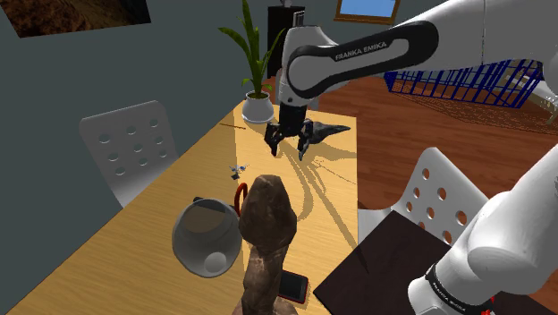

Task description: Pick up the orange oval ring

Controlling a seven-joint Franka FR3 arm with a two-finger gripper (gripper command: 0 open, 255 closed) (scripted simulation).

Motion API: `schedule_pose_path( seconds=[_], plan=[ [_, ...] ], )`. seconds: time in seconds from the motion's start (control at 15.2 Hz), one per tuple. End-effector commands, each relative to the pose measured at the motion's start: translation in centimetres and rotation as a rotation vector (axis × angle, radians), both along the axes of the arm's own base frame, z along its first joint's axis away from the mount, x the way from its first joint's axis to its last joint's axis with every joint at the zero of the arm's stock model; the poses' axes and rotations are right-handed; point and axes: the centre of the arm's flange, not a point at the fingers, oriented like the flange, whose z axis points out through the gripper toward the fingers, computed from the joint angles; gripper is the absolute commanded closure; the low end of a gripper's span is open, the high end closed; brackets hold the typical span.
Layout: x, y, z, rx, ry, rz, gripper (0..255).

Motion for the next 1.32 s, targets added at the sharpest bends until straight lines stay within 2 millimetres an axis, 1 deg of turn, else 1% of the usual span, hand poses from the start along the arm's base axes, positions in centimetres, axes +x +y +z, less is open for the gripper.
schedule_pose_path(
  seconds=[0.0, 0.46, 0.99, 1.06, 1.25],
  plan=[
    [2.1, 1.2, -1.9, -0.003, 0.021, -0.021, 0],
    [9.2, 4.2, -8.2, -0.013, 0.090, -0.089, 0],
    [17.0, 7.1, -16.0, -0.026, 0.169, -0.167, 0],
    [17.5, 7.3, -16.5, -0.026, 0.174, -0.172, 0],
    [17.5, 7.3, -18.1, -0.026, 0.174, -0.172, 0]
  ],
)
